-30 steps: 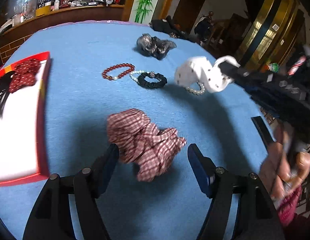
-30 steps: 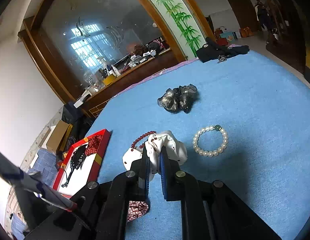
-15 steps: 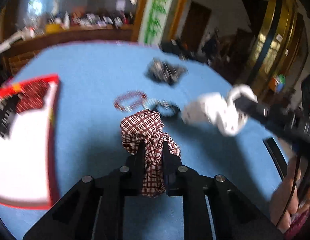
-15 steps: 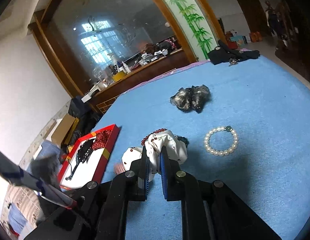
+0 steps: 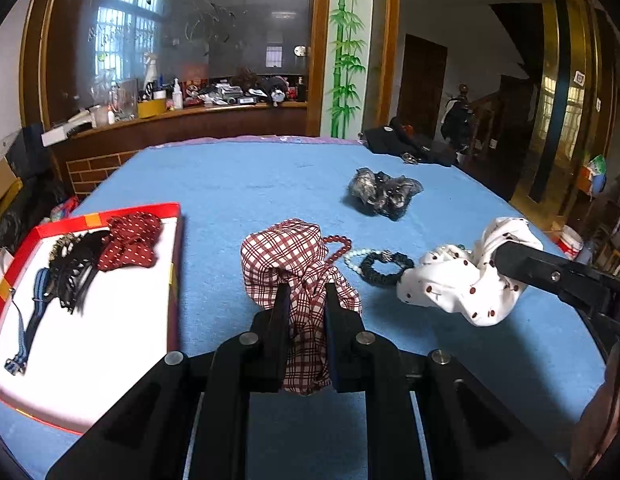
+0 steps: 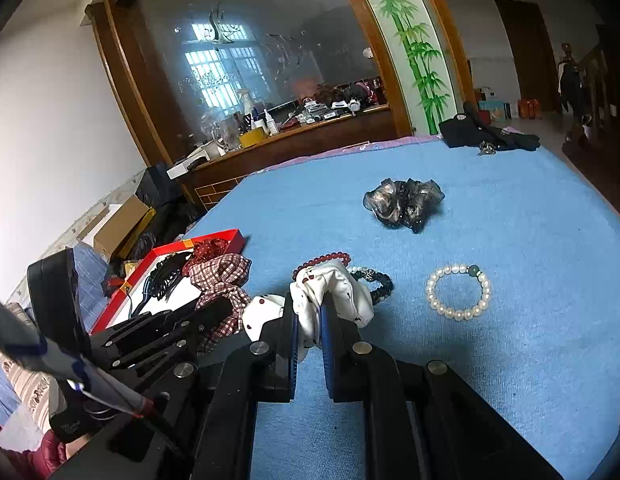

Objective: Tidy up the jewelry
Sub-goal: 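Carry the plaid and white polka-dot scrunchies over the red-rimmed box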

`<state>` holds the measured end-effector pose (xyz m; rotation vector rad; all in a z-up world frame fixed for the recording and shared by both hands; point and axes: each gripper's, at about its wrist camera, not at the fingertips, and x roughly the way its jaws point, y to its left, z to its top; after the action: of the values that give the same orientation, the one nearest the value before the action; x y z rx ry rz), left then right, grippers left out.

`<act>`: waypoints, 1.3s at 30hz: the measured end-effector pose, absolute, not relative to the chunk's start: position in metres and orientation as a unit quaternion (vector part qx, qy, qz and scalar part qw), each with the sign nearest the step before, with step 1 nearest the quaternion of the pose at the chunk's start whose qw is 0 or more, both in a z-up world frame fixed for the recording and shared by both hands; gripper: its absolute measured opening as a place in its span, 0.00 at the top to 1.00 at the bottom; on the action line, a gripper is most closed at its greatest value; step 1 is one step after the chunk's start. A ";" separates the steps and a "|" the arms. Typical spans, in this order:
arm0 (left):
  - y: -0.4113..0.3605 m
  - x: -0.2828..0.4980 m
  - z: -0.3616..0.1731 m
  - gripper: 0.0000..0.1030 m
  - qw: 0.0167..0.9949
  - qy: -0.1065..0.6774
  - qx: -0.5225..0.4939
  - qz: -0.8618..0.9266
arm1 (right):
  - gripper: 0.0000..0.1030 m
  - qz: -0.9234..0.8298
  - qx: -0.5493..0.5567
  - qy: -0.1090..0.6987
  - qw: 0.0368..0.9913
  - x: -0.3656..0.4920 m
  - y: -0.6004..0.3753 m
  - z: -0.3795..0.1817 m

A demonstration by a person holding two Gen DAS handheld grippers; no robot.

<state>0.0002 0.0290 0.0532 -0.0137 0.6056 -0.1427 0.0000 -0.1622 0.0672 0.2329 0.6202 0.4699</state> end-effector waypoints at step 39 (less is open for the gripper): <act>0.037 -0.027 0.070 0.85 0.956 0.291 0.014 -0.049 | 0.89 0.224 0.134 0.306 0.916 -0.009 -0.162 0.072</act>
<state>-0.0268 0.0369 0.0702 0.0282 0.5899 -0.0985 -0.0095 -0.1616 0.0724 0.2753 0.6290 0.4614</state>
